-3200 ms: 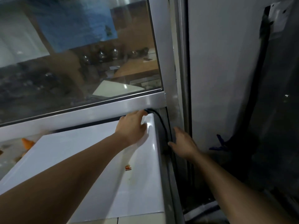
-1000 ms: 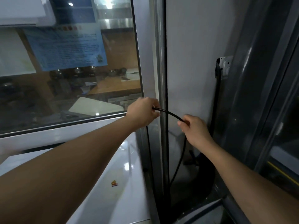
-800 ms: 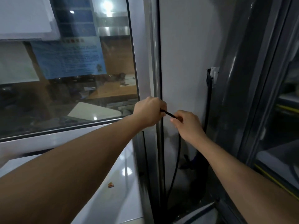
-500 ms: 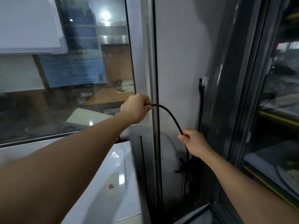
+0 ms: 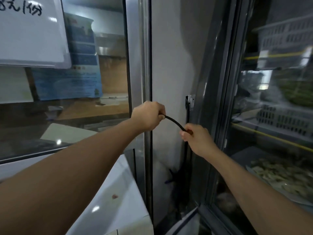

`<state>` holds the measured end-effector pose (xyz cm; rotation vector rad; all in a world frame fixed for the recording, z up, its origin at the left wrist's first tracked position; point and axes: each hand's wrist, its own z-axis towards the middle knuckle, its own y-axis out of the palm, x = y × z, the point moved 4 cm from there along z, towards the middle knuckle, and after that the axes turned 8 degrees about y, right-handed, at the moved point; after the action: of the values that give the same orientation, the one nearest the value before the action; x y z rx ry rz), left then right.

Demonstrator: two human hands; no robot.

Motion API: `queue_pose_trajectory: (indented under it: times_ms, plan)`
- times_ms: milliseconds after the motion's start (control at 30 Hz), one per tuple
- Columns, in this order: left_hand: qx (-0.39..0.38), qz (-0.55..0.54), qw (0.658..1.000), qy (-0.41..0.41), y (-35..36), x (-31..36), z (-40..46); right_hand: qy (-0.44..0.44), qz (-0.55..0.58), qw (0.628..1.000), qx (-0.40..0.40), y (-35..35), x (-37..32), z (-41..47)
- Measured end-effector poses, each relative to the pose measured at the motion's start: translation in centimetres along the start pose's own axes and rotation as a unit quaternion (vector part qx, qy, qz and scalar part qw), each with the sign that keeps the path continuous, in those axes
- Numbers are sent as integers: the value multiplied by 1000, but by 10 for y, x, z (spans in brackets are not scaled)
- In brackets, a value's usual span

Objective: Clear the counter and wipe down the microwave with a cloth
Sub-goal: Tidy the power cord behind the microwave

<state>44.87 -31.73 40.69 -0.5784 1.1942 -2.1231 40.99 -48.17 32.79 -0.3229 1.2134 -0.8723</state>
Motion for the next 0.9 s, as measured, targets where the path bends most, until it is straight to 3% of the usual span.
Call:
queue_pose_trajectory:
  times_ms: [200,333,467,700,900]
  plan:
    - [61,-93,993,-41,-16,-7,-23,65,-77,992,-76,-7,14,-33]
    - [87,-140,985,-59,-18,-10,-30,121,-30,987,-104,-18,14,-49]
    - [115,-196,970,-84,-13,-9,-36,125,-7,991,-42,-51,-2,-49]
    - [50,-176,981,-61,-2,4,-31,147,61,987,35,-109,-21,-20]
    - [94,-205,971,-75,25,19,-21,113,67,989,66,-133,-41,23]
